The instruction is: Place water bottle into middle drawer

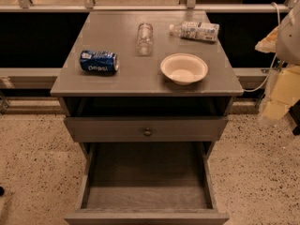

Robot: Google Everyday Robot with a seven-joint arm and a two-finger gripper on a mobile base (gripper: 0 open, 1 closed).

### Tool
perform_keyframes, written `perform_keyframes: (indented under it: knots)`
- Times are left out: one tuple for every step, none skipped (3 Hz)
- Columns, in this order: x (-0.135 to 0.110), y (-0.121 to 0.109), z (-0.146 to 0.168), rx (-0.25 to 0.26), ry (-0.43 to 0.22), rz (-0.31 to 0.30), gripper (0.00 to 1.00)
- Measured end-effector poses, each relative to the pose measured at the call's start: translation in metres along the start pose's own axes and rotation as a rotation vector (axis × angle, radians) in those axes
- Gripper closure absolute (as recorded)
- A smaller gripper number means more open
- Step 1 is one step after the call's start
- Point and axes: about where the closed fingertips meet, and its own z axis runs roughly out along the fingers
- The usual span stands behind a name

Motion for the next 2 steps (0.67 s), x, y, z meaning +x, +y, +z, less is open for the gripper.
perform_keyframes:
  knots:
    - [0.000,0.000,0.000,0.000,0.000,0.000,0.00]
    - [-0.039,-0.027,0.011,0.025,-0.029,-0.187,0.00]
